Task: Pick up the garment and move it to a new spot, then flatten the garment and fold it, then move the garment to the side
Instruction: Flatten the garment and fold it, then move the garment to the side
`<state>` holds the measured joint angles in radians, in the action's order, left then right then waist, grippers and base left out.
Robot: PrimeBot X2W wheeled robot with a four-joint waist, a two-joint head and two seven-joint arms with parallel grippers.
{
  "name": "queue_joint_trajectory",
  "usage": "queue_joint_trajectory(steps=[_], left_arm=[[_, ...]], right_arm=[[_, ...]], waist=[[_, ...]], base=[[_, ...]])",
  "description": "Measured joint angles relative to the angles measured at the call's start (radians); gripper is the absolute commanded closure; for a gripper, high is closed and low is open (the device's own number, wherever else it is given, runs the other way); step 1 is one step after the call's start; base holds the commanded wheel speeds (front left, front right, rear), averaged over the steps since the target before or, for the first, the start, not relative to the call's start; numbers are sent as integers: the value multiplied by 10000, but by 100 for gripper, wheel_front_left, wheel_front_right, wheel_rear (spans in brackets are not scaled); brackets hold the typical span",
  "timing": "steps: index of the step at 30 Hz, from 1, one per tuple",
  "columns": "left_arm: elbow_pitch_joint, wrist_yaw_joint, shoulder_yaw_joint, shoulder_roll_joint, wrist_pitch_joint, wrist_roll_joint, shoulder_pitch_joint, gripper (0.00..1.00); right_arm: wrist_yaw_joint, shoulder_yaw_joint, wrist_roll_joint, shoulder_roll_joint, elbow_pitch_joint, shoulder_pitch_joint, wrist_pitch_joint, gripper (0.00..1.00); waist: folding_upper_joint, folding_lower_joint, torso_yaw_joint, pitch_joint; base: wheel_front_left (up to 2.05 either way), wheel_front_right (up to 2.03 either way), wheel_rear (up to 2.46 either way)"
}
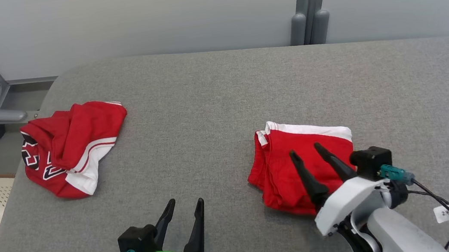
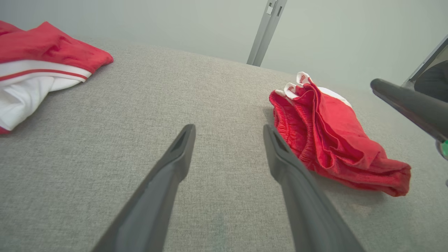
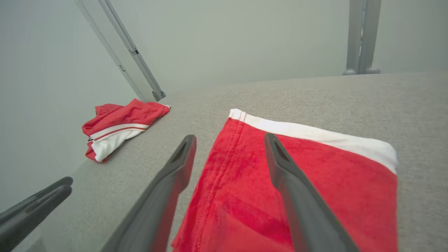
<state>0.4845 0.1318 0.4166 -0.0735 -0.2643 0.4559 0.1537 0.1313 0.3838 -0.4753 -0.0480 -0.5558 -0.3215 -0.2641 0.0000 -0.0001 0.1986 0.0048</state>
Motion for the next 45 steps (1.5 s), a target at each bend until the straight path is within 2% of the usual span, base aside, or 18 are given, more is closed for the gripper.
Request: queue_joint_trajectory(steps=[8, 14, 26, 36, 37, 38, 40, 45], left_arm=[[-127, 0, 75, -29, 2, -82, -23, 0], [-169, 0, 180, -40, 2, -84, -44, 0], [-267, 0, 608, -69, 2, -36, 240, 0], [-305, 0, 713, -134, 2, -79, 313, 0], [-318, 0, 709, -140, 2, -79, 330, 0], [-326, 0, 704, -144, 2, -79, 337, 0], [-328, 0, 702, -150, 2, -79, 340, 0], [-341, 0, 708, -155, 2, -107, 374, 0]], right_arm=[[-2, -2169, 857, -42, -617, 518, 2, 0], [-2, -2995, 1273, -38, -1221, 510, 2, 0], [-4, -3674, 1616, -36, -2372, -103, 2, 0], [-4, -3799, 1241, -42, -3200, -381, -17, 0], [-6, -3687, 1175, -50, -3260, -418, -19, 24], [-6, -3622, 1093, -63, -3313, -475, -29, 60], [-8, -3492, 970, -61, -3452, -574, -31, 100], [-6, -3331, 702, -44, -3655, -703, -58, 100]], waist=[[0, 0, 17, 58], [0, 1, 98, 189], [0, 1, 586, 748], [0, 1, 1081, 1006], [0, 1, 1110, 1031], [0, 1, 1132, 1054], [0, 1, 1151, 1090], [0, 1, 1118, 1096]], base=[[0, 0, 0], [0, 0, 0], [0, 0, 0], [0, 0, 0], [0, 0, 0], [0, 0, 0], [0, 0, 0], [0, 0, 0]])
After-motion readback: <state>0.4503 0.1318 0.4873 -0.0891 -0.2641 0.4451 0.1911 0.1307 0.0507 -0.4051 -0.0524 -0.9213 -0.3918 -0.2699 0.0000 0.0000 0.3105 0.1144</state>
